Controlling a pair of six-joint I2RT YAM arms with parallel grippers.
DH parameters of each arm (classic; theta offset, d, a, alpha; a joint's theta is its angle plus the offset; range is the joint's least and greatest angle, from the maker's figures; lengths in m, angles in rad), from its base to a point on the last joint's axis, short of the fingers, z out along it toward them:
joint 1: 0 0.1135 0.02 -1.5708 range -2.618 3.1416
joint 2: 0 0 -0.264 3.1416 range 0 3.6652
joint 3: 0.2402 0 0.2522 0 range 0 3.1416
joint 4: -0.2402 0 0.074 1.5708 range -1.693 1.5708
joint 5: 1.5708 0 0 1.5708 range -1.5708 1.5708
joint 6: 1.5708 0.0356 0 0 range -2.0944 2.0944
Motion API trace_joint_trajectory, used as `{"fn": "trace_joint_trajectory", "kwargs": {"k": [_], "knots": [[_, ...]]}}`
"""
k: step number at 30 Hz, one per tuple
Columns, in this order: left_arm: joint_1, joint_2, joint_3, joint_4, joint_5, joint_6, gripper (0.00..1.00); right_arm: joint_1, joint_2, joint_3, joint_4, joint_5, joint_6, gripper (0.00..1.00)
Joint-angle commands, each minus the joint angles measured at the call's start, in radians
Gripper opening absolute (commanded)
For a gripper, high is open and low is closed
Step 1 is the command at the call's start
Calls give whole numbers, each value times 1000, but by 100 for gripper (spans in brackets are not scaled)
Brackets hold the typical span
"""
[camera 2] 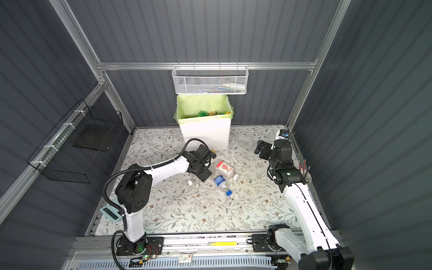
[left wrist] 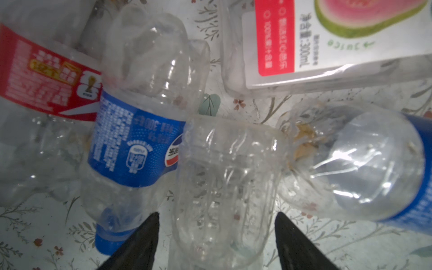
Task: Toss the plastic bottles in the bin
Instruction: 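Close the left gripper on a clear bottle and lift it, then carry the clear bottle over the bin and open the left gripper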
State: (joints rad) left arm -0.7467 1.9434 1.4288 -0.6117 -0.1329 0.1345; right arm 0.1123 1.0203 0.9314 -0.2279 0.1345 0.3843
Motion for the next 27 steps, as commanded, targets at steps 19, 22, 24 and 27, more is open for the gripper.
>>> {"fn": "trace_joint_trajectory", "kwargs": {"k": [19,22,24,27], "knots": [[-2,-161,-228,-92,16,-124,66,-20,12,-29,20,-38,37,99],[-3,-162,-228,-94,-2,-127,74,-20,18,-31,25,-47,45,99],[-1,-150,-209,-93,-8,-125,81,-20,22,-29,26,-55,49,99],[-2,-117,-173,-92,-8,-114,87,-20,23,-29,22,-56,51,99]]}}
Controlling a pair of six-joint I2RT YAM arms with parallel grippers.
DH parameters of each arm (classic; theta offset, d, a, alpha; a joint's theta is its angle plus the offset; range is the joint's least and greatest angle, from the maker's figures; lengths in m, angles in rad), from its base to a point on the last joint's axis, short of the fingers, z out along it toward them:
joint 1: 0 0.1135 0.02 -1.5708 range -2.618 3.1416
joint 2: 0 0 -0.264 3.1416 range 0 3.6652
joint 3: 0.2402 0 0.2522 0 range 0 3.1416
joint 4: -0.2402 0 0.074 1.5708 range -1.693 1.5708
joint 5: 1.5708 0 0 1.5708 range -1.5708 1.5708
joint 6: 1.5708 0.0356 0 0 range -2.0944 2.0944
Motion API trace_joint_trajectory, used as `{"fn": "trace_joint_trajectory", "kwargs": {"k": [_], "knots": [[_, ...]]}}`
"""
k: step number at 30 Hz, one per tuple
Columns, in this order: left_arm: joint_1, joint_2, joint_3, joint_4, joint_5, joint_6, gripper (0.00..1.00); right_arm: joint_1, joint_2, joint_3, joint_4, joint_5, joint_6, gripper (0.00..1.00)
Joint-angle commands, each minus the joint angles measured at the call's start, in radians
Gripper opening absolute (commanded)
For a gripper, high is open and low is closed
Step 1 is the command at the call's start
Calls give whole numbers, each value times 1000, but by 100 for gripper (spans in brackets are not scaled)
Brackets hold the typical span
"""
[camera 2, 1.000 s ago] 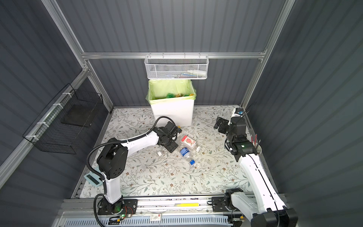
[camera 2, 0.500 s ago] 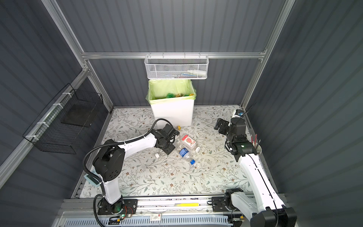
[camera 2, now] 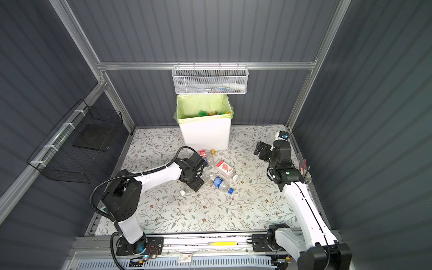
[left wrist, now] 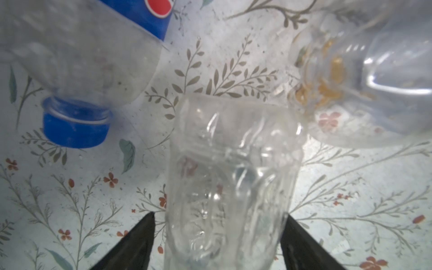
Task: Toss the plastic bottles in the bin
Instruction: 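Carry the clear bottle over the bin and open the left gripper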
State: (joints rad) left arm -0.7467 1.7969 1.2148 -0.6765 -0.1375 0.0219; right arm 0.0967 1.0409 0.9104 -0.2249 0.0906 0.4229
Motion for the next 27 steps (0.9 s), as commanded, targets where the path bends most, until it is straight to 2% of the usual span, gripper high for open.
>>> {"fn": "trace_joint_trajectory", "kwargs": {"k": [1,8,11,14,16,22,24,27], "knots": [[-2,44,53,-29,-3,5,88,-5,0,-8,17,-9,12,99],[-2,117,110,-47,7,41,83,-8,-24,-16,2,17,-4,99],[-1,130,118,-52,14,44,75,-12,-25,-19,1,11,-1,99],[-1,119,119,-54,18,42,63,-14,-24,-19,3,6,2,99],[0,96,117,-55,18,38,57,-15,-22,-21,6,2,3,99],[0,-10,153,-57,-3,21,54,-15,-15,-21,16,-8,10,99],[0,-61,186,-62,-29,21,53,-16,-14,-19,19,-11,10,99],[2,-150,314,-55,-93,58,51,-17,-13,-11,23,-12,8,99]]}}
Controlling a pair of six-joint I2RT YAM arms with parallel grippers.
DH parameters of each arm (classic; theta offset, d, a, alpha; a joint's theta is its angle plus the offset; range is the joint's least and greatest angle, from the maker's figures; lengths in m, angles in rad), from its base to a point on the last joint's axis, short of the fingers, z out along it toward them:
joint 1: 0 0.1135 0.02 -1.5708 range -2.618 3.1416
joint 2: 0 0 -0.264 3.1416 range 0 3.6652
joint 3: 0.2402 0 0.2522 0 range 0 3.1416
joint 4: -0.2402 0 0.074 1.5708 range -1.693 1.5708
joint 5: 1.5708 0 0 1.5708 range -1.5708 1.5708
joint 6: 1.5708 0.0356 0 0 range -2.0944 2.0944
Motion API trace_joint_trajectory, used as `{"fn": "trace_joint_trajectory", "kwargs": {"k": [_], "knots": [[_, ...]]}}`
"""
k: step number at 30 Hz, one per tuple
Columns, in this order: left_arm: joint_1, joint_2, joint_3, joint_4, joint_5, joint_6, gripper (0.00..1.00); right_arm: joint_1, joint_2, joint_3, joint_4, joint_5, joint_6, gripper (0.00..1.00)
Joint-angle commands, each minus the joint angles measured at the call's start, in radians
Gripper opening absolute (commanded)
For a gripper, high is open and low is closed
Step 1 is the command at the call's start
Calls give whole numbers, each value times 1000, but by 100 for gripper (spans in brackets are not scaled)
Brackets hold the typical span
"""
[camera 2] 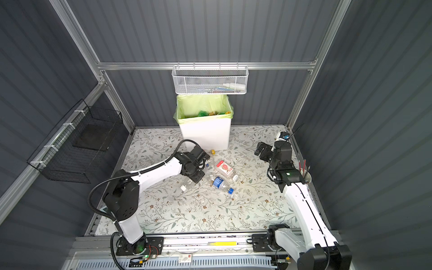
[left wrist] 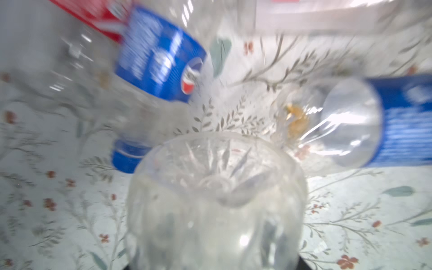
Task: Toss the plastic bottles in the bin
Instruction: 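Carry the clear bottle over the bin and open the left gripper, then lower the right gripper onto the blue-labelled clear bottle while the left gripper withdraws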
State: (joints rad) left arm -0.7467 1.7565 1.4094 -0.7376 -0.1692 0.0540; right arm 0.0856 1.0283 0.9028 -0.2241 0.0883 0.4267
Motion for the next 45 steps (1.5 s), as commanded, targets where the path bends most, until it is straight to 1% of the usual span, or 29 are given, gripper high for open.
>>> {"fn": "trace_joint_trajectory", "kwargs": {"k": [1,3,5,6,8,10,12,15,18,20,21,22,23,24,25,26,28,29,30,32,34,36,40,45], "knots": [[3,-143,171,17,-96,53,51,-6,1,1,23,-10,3,99],[9,-197,273,60,-164,117,49,-6,2,6,22,-14,3,99],[21,-253,349,168,-207,184,49,-6,1,8,25,-15,4,99],[33,-278,372,253,-211,217,49,-7,-2,8,26,-17,5,99],[56,-317,382,443,-203,258,51,-7,-9,7,27,-22,8,99],[86,-323,393,603,-141,272,54,-7,-21,2,24,-23,9,99],[115,-281,436,669,-103,257,55,-7,-35,-2,17,-17,5,99],[171,-165,507,702,-42,172,56,-8,-59,-7,7,-6,-5,99],[228,-2,597,690,20,60,59,-9,-74,-15,4,-11,-6,99],[267,141,733,613,78,-28,64,-9,-77,-15,0,-31,0,99],[280,228,843,541,100,-58,66,-9,-76,-13,-5,-42,0,99],[284,300,964,445,120,-70,70,-9,-76,-10,-11,-53,-1,99],[284,349,1051,383,131,-72,78,-9,-76,-5,-22,-60,-3,99],[282,373,1110,351,149,-78,92,-9,-78,2,-36,-67,-9,99],[282,359,1098,373,158,-83,100,-9,-82,7,-46,-71,-11,99],[282,321,1036,434,156,-83,100,-9,-85,7,-50,-73,-11,99],[282,190,817,639,135,-83,100,-7,-92,5,-53,-94,-12,99],[282,140,742,708,119,-81,100,-6,-93,4,-55,-107,-15,99],[283,94,689,742,105,-75,100,-3,-92,4,-60,-122,-20,99],[282,41,654,728,93,-59,100,12,-88,5,-72,-128,-42,98],[282,-9,605,717,86,-51,100,46,-73,13,-92,-109,-85,98],[283,-58,536,736,82,-45,100,104,-48,32,-121,-73,-130,99],[282,-141,402,753,58,-46,100,274,40,68,-158,12,-215,99],[284,-232,219,751,-41,-48,100,485,239,145,-240,70,-264,99]]}}
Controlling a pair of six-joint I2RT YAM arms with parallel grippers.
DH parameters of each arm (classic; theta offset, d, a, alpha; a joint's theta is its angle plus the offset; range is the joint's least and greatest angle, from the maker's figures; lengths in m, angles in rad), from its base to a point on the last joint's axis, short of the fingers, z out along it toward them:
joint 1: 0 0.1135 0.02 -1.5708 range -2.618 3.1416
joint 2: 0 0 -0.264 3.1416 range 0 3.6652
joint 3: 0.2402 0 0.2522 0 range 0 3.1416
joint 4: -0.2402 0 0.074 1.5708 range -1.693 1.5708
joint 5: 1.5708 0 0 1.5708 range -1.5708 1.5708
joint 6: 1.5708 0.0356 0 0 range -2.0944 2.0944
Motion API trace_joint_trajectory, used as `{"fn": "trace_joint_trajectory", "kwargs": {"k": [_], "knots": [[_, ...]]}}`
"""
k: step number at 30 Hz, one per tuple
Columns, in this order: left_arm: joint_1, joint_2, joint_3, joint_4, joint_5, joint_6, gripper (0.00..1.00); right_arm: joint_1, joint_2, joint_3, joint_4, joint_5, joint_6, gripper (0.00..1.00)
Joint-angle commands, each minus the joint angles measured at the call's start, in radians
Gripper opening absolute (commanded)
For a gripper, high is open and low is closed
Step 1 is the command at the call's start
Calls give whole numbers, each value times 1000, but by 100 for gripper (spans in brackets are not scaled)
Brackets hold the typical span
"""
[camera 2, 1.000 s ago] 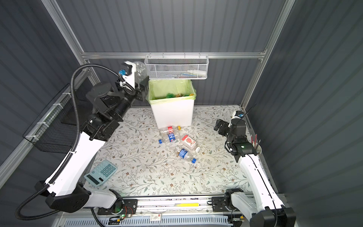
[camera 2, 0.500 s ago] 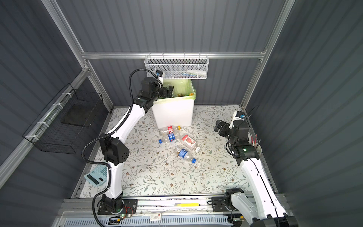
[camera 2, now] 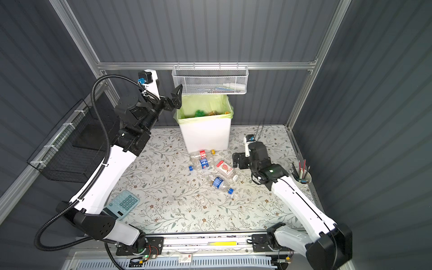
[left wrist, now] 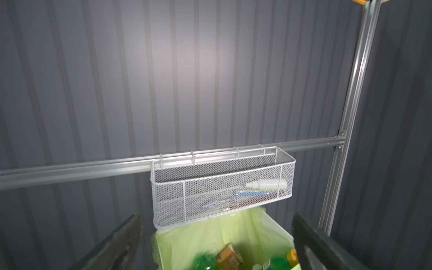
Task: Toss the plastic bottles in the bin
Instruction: 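Lower the right gripper onto the blue-labelled clear bottle while the left gripper withdraws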
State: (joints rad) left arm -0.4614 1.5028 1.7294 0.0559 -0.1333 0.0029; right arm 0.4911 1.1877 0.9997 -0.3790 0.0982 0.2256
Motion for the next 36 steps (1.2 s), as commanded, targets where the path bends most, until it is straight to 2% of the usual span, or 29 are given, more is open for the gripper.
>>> {"fn": "trace_joint_trajectory", "kwargs": {"k": [1,6,11,16,21,32,36], "knots": [[-2,6,-131,-45,-101,3,100,112,116,66,-106,65,-62,99],[8,-75,-289,-62,-195,-1,100,233,303,157,-221,84,-44,98],[34,-126,-420,-106,-253,-24,100,304,429,204,-291,87,-48,96],[61,-186,-538,-114,-267,-60,100,323,495,222,-303,44,-61,93],[70,-230,-616,-152,-279,-78,100,341,579,269,-345,60,-98,90],[73,-308,-726,-196,-310,-119,100,363,724,355,-394,107,-134,84],[73,-315,-739,-211,-312,-129,100,368,747,384,-404,115,-141,77]]}}
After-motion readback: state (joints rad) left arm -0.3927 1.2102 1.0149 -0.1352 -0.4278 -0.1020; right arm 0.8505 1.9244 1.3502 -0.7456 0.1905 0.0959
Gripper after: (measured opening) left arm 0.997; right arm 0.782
